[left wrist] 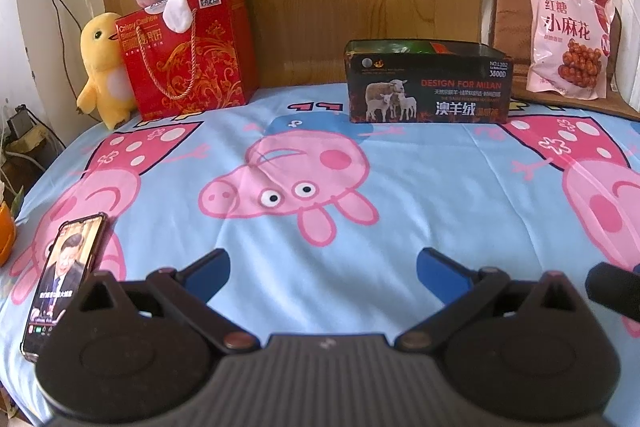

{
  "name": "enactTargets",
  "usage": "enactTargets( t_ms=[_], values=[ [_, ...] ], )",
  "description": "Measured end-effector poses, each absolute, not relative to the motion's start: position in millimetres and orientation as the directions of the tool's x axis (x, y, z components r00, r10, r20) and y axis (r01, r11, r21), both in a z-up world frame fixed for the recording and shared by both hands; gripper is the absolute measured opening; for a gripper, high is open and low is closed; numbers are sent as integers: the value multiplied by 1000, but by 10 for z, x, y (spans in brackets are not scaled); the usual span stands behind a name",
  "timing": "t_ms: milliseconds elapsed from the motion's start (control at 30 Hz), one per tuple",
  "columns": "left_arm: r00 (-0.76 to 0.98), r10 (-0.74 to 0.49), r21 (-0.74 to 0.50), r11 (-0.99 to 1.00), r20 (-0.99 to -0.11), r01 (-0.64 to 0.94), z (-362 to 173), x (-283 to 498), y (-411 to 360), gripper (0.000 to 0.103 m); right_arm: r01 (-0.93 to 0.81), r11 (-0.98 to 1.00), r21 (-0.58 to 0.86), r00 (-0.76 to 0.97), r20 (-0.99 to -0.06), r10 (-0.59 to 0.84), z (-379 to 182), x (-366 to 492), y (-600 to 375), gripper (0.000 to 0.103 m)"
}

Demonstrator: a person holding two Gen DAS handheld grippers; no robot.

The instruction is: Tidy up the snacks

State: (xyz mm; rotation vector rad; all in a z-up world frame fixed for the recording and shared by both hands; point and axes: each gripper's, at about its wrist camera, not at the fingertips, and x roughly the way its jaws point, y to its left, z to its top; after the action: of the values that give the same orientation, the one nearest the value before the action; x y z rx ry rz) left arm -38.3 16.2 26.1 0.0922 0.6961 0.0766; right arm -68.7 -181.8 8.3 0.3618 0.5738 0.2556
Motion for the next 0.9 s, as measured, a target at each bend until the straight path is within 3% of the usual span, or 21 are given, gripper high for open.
enactTargets(
  t_ms=[900],
  values=[
    [785,171,191,979,-596,-69,282,-423,105,103,-133,905,404,819,-469,330,105,-731,-1847,103]
  ],
)
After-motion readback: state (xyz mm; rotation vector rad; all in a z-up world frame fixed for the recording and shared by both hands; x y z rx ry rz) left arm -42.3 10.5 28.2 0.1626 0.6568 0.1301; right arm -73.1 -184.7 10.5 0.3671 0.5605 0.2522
